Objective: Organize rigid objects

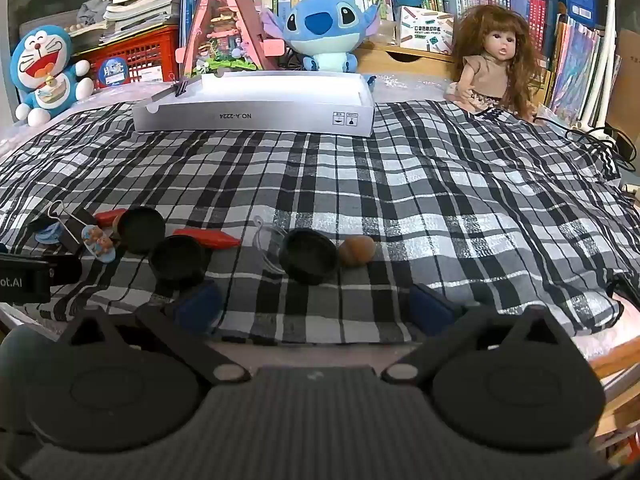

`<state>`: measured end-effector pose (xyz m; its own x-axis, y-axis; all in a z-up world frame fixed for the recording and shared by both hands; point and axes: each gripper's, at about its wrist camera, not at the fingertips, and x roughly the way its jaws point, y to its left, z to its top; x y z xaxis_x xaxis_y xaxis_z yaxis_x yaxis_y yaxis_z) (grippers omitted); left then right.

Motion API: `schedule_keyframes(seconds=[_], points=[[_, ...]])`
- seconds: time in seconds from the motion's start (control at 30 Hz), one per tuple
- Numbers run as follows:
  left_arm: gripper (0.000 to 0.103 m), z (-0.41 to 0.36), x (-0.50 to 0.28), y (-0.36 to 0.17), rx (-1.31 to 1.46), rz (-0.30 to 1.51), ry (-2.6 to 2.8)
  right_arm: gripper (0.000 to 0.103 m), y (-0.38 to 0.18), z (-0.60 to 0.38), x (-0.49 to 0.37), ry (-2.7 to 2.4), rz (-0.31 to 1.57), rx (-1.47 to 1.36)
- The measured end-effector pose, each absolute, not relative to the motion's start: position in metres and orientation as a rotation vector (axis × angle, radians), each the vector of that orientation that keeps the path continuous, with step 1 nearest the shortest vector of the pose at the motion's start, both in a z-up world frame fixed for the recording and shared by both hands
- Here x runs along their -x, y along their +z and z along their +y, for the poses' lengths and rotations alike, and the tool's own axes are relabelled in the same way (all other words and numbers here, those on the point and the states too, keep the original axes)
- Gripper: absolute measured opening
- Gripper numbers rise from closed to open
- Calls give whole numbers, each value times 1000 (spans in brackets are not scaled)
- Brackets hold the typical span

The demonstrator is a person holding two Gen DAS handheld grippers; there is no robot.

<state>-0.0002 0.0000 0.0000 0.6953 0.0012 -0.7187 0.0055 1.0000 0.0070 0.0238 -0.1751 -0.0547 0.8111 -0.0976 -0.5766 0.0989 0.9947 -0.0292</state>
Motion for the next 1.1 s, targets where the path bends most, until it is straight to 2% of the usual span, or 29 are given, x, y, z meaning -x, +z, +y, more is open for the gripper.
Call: schedule_keyframes(seconds=[1.1], points=[[103,0,0,0,-6,805,-3,103,-55,-174,-23,-108,618,7]])
